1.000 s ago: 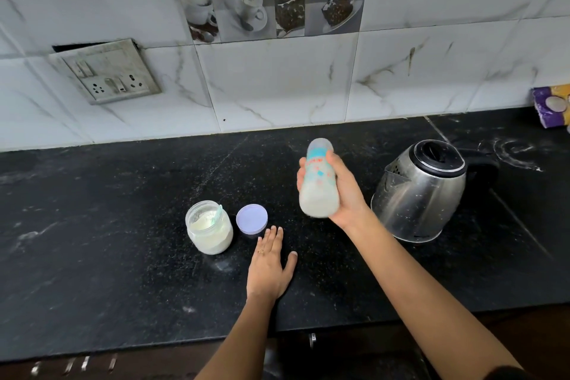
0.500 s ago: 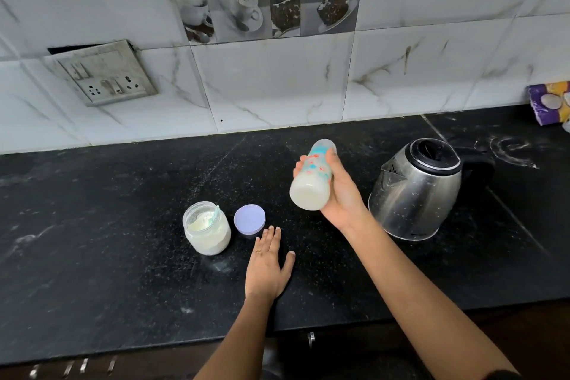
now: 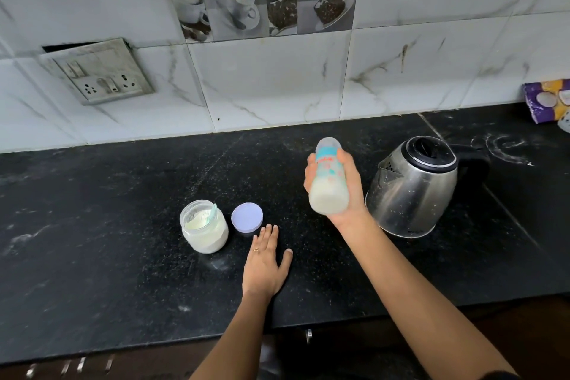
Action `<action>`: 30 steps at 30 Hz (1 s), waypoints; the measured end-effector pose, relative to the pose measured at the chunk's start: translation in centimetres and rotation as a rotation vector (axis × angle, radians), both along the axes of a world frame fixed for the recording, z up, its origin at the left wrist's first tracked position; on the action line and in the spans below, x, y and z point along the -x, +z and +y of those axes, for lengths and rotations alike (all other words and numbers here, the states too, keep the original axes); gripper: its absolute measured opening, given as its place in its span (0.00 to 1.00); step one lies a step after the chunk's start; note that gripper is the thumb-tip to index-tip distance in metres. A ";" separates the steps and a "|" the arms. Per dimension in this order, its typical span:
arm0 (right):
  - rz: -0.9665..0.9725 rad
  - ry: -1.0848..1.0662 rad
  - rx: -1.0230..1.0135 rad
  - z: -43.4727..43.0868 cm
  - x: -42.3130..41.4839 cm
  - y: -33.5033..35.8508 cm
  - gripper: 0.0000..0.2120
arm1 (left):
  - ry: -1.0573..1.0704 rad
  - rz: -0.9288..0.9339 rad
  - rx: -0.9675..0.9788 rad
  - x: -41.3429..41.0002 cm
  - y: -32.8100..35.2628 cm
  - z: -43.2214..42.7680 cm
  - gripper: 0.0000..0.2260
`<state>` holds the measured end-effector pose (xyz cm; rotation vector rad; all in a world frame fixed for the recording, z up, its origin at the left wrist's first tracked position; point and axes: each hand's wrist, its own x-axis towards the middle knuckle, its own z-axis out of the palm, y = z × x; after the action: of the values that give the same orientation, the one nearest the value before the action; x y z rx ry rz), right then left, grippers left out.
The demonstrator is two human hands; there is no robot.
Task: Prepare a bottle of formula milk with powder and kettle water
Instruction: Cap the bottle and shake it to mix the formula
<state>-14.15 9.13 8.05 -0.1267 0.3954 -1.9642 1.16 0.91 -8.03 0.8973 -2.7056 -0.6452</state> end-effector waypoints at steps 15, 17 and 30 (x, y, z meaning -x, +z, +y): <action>0.131 -0.013 -0.115 -0.8 -0.4 0.3 0.30 | 0.005 -0.002 0.001 0.0 0.0 0.0 0.29; 0.081 -0.116 -0.172 -0.8 0.1 0.9 0.18 | 0.005 -0.007 0.002 0.0 0.0 0.0 0.29; 0.168 0.115 -0.016 0.3 -0.3 0.0 0.42 | 0.004 0.006 -0.006 0.0 -0.2 -0.1 0.29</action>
<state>-13.89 9.43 8.05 -0.2994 0.5021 -1.8430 1.18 0.80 -8.27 0.9009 -2.6971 -0.6551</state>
